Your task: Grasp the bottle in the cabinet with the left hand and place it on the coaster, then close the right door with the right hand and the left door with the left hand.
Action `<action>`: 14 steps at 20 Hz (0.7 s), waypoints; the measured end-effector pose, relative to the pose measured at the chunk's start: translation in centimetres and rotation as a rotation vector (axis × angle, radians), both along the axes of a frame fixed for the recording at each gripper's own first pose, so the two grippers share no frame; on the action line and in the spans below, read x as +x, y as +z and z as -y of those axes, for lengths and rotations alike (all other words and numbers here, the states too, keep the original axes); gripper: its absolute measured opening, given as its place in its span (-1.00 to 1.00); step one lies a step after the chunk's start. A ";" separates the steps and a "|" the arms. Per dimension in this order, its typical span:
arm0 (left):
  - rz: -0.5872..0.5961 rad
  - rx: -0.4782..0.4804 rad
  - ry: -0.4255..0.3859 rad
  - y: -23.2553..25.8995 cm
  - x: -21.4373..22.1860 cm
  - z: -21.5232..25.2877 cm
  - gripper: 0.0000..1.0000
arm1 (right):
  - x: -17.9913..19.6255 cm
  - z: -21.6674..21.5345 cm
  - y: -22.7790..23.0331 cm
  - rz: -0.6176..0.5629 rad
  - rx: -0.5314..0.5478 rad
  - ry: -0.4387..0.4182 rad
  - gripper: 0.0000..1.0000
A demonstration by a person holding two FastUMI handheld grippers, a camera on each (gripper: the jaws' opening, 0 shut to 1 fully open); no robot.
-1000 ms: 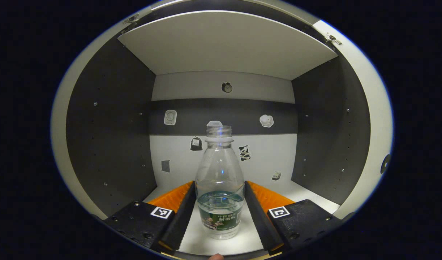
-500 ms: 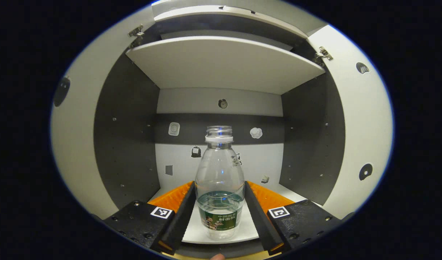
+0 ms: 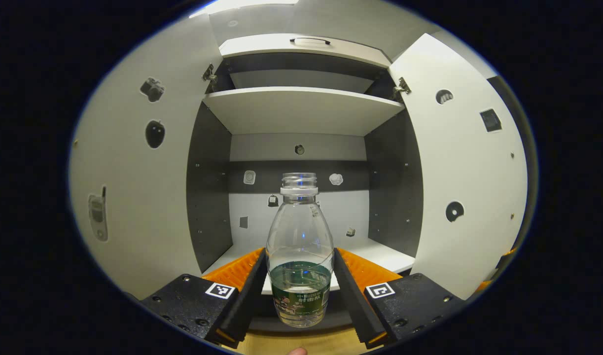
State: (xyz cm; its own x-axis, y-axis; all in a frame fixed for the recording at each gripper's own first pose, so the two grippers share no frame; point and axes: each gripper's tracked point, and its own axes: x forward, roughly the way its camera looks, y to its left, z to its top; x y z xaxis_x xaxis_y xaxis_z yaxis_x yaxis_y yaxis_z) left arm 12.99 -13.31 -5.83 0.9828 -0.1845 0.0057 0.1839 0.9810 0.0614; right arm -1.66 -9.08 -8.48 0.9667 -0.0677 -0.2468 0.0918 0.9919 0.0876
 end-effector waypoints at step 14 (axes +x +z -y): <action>-0.171 0.001 -0.086 -16.5 -12.5 4.0 0.64 | -3.3 3.1 -4.6 -0.074 0.009 -0.017 1.00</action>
State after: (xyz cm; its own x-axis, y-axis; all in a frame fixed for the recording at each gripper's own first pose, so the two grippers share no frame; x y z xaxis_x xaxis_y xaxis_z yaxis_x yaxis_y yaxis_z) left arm 0.52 -17.35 -22.37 0.9499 -0.2682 -0.1607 0.2753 0.9611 0.0230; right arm -4.96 -12.14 -13.05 0.9445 -0.0810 -0.3182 0.1148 0.9894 0.0889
